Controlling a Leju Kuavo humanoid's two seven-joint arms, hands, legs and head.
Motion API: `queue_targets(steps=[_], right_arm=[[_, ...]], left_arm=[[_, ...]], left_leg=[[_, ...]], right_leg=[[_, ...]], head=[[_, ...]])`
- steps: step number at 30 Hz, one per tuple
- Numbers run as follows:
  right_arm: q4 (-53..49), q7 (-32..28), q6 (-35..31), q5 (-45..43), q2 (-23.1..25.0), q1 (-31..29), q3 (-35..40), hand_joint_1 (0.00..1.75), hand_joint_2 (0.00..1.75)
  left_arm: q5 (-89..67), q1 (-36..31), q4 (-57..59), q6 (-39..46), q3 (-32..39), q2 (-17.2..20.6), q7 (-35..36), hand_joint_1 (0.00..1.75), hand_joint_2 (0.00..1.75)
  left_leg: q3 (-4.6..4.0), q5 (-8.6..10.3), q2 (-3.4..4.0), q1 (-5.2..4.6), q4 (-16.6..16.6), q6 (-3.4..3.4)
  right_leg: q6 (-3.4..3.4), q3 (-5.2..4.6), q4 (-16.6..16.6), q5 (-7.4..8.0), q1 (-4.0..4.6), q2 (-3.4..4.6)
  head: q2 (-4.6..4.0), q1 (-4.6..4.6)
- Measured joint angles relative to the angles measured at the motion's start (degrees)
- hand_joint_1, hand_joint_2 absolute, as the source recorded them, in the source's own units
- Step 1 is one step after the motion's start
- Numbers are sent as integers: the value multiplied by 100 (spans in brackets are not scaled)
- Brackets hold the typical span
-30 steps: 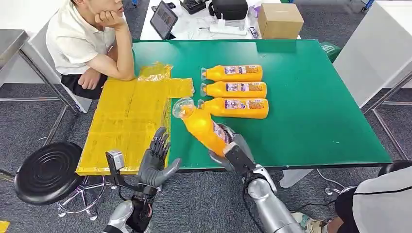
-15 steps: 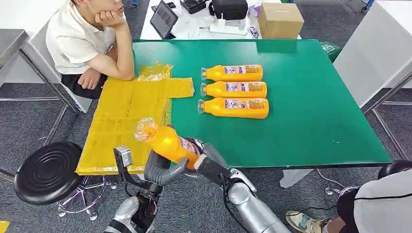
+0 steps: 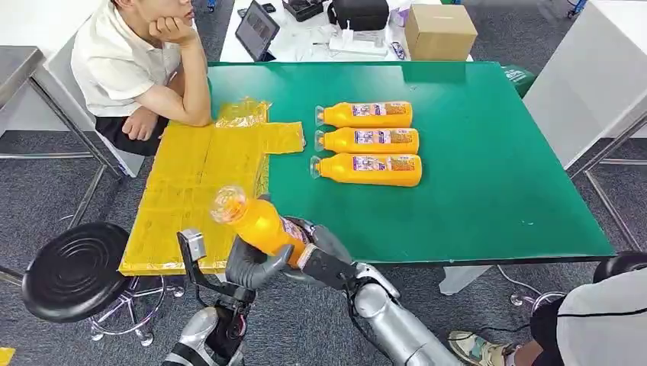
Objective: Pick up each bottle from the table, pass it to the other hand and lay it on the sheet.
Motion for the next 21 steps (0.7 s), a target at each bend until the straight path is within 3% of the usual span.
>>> queue_targets(steps=[11,13,14,16,20,21], right_arm=[[101,-46,20,-37,-76,-116,146,168,175],[100,-48,17,-39,-76,-117,166,143,175],[100,-48,17,-44,-76,-116,170,120,175],[100,-48,17,-46,-79,-116,173,0,175],[41,-13,17,-81,-87,-58,173,0,175],[20,11,9,-100,-90,-38,173,0,0]], left_arm=[[216,-12,87,-522,70,81,-140,175,175],[216,-12,87,-522,70,81,-140,175,175],[216,-12,87,-522,70,81,-140,175,175],[203,-13,87,-522,72,81,-142,175,175],[90,-34,87,-518,109,90,-149,175,175],[90,-36,87,-518,125,96,-144,175,175]], left_leg=[[-1,0,1,0,0,0],[-1,0,1,0,0,0],[-1,0,1,0,0,0],[-1,0,2,0,0,0],[-1,0,1,0,0,0],[-1,0,2,0,0,0]], right_leg=[[0,-2,0,0,0,1],[0,-2,0,0,0,0],[0,-2,0,0,0,1],[0,-2,0,0,0,1],[0,-2,0,0,0,0],[0,-2,0,0,0,1]], head=[[0,2],[0,0],[0,0],[0,0],[0,2],[0,0]])
